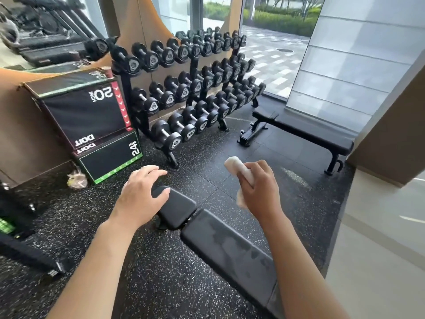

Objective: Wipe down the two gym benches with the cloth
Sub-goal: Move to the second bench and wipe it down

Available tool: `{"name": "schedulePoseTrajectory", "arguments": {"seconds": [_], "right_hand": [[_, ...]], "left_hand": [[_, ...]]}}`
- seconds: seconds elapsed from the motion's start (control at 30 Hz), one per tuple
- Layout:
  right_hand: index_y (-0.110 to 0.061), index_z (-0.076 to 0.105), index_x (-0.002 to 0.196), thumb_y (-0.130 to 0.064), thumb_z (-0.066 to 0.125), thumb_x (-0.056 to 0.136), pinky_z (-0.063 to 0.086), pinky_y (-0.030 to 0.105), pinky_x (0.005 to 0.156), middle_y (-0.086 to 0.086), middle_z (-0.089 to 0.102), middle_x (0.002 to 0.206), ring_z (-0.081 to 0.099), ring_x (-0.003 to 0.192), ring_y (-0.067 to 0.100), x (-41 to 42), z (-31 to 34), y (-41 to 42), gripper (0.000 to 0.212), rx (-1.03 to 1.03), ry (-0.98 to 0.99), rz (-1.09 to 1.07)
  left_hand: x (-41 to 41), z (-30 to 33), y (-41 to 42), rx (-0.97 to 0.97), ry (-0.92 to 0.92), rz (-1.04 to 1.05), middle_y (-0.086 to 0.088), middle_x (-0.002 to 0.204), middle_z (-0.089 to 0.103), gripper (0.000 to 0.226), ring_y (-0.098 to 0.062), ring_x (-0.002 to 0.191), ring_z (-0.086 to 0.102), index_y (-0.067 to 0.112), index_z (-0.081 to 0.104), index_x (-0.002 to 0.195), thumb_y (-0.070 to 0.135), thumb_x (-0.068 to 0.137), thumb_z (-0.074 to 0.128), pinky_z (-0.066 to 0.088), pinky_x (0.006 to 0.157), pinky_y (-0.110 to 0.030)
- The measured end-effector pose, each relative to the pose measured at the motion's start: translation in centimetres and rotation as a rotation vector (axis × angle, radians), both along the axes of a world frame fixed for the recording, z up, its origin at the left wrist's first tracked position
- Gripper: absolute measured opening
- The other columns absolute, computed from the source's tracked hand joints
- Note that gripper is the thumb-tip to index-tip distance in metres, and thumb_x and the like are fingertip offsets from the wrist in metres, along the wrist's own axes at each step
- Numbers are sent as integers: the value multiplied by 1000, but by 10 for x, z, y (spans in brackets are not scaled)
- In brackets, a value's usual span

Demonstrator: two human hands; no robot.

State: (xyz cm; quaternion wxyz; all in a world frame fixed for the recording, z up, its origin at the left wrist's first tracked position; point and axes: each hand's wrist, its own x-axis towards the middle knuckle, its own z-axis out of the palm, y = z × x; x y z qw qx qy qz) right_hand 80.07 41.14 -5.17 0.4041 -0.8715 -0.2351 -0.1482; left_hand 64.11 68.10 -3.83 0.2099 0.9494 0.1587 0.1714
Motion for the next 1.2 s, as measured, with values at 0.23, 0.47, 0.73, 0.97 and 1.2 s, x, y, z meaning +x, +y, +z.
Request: {"name": "schedulePoseTrajectory", "arguments": {"seconds": [0.23,0.47,0.73,0.97,1.2], "right_hand": [[-17,70,114,-25,68,100,44,34,79,-10,54,104,54,99,17,-9,11,112,16,-37,-40,80],[-18,70,114,-26,68,100,40,30,76,-15,50,101,52,96,13,-15,18,205,16,-83,-86,171],[-20,67,111,-28,69,99,40,30,74,-12,54,103,56,93,16,0,8,283,15,-51,-64,298],[-21,66,113,-29,67,99,49,36,81,-9,56,108,56,99,17,41,-5,354,16,-38,-28,386],[-24,64,112,-31,64,99,48,36,81,-10,54,108,52,99,15,125,-12,417,15,-30,6,445]], "left_hand": [[-21,2,100,13,-15,44,-2,147,57,48,-27,139,46,21,65,139,34,94,72,42,115,-57],[-50,2,176,12,-52,157,-2,146,57,48,-27,140,47,21,64,138,37,94,72,40,118,-56],[-73,-8,225,-42,-63,304,-2,147,57,45,-25,138,46,22,65,137,35,94,72,41,117,-54],[-54,-15,268,-18,-52,405,0,144,58,43,-25,137,48,21,67,135,33,94,73,40,118,-50],[23,-9,311,33,-36,470,-2,144,59,39,-26,137,49,18,68,133,29,96,71,39,118,-50]]}}
